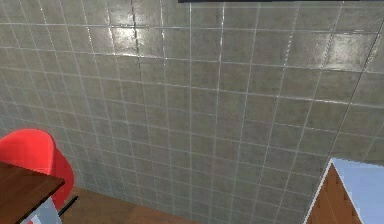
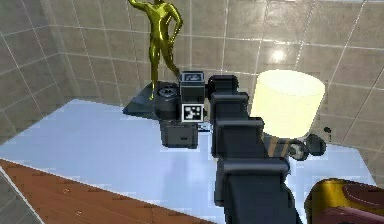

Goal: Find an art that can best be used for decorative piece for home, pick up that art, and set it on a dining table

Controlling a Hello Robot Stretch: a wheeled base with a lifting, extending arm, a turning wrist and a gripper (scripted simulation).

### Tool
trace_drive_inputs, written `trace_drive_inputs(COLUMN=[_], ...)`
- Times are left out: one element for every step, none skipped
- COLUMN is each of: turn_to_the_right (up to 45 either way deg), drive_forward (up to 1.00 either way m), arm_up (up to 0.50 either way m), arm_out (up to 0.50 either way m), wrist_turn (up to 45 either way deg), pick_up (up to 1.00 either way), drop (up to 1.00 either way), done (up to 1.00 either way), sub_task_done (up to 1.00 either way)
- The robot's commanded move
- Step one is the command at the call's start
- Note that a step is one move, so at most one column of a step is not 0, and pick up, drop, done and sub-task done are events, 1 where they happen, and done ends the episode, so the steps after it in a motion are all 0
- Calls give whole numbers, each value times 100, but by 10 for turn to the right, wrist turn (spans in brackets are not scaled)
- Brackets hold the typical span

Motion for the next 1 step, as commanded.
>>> trace_drive_inputs(turn_to_the_right=[0], drive_forward=[0], arm_up=[0], arm_out=[0], wrist_turn=[-450], pick_up=[0], drop=[0], done=[0], sub_task_done=[0])
